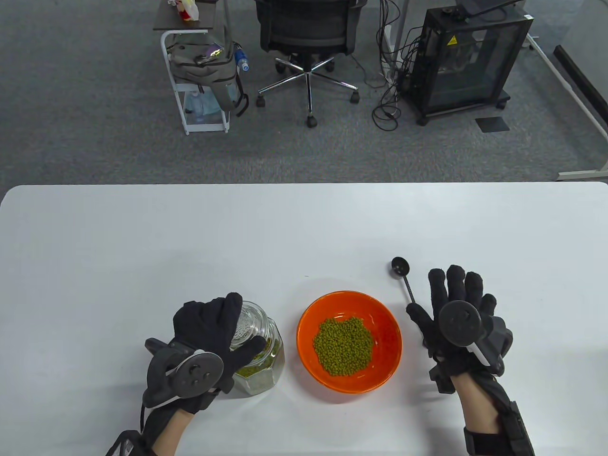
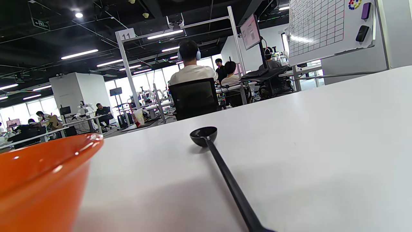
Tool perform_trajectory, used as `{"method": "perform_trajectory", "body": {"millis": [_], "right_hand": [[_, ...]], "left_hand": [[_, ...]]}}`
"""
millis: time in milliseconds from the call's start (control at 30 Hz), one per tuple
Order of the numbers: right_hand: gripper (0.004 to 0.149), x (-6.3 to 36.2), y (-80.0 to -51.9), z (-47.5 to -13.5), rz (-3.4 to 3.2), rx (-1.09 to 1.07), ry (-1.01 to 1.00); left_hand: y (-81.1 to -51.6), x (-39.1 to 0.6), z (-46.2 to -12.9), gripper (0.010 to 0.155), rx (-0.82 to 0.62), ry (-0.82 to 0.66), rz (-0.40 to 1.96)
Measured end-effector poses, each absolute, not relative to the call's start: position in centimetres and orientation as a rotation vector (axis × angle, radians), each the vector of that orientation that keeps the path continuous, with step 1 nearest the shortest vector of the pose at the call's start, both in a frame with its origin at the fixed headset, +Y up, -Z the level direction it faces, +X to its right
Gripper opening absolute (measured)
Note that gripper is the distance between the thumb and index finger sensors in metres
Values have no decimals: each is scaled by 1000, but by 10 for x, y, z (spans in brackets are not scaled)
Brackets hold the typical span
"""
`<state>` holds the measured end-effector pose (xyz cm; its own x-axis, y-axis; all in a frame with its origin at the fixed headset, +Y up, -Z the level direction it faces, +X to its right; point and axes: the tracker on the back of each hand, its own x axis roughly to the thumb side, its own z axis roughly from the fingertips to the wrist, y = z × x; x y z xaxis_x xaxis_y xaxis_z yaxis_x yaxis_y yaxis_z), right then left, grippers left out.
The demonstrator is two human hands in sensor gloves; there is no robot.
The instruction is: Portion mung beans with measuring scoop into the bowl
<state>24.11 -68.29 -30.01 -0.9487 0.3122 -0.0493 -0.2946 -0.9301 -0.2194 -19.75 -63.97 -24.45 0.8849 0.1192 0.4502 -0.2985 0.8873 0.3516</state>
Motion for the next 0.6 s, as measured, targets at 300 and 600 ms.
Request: {"method": "perform_trajectory", "body": {"millis": [300, 600], "right_hand": [[85, 241, -684, -300, 2816, -125, -284], [85, 241, -685, -301, 2819, -127, -270]], "left_hand": [[-643, -192, -246, 92, 401, -442, 201], [-645, -188, -246, 93, 359, -448, 187]]}}
